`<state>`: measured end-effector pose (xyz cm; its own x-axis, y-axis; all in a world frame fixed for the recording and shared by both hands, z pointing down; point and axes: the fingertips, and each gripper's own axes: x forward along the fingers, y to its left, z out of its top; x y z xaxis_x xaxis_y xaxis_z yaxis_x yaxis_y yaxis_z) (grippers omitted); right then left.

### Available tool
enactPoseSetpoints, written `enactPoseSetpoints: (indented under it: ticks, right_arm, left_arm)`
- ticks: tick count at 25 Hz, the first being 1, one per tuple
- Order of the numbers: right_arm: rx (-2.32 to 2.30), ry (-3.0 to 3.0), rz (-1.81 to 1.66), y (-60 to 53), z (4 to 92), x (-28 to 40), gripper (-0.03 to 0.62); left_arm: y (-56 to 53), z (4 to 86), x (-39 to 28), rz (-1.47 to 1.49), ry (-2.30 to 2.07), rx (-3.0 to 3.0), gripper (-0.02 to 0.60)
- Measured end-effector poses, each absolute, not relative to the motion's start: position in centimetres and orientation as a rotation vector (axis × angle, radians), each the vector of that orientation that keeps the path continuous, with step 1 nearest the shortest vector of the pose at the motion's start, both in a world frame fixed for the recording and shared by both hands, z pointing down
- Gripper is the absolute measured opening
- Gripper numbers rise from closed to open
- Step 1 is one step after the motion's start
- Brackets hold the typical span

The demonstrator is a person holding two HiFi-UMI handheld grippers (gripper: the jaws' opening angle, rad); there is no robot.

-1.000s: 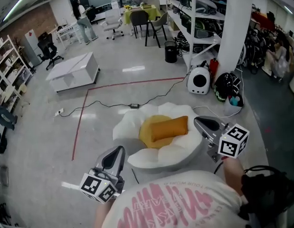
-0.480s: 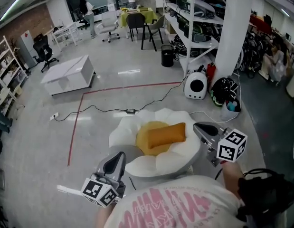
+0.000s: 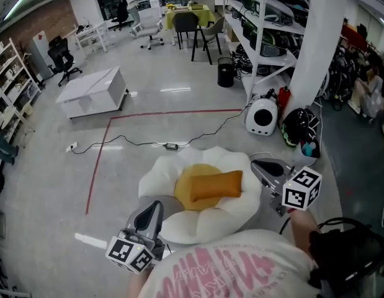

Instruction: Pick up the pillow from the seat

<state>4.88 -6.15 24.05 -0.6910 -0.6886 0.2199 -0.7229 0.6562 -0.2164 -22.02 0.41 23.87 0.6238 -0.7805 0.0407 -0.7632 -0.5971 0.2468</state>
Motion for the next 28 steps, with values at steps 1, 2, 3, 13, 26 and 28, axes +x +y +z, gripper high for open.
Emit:
enactPoseSetpoints:
  ticks: [1,2,3,13,26,28]
  right_arm:
    - [1.163,-2.751,0.441,-7.2,24.2,5.4,0.006]
    - [1.149,-2.751,0.447,-8.2,24.5,6.0,0.006]
    - [1.136,-2.751,0.455,-9.2,24.8,6.6,0.006]
    - [0.966,-2.785,0.525,-18.8,27.0,11.6,0.006]
    - [0.689,-2.774,0.703,-24.7,32.6,11.4,0.006]
    - [0.696,-2.759,0.761,-24.9,34.1,11.4,0.006]
  left_arm:
    - [-0.4,24.2,-21.5,-0.107,-1.275,2.593,0.015]
    - [-1.2,24.4,-21.0,-0.115,-1.289,2.576,0.015]
    - [-2.0,24.6,-20.4,-0.126,-1.302,2.559,0.015]
    - [-10.0,25.1,-14.2,-0.085,-1.449,2.484,0.015]
    - [-12.4,28.1,-10.6,-0.084,-1.640,2.263,0.015]
    - [-12.3,29.2,-10.8,-0.050,-1.656,2.225,0.014]
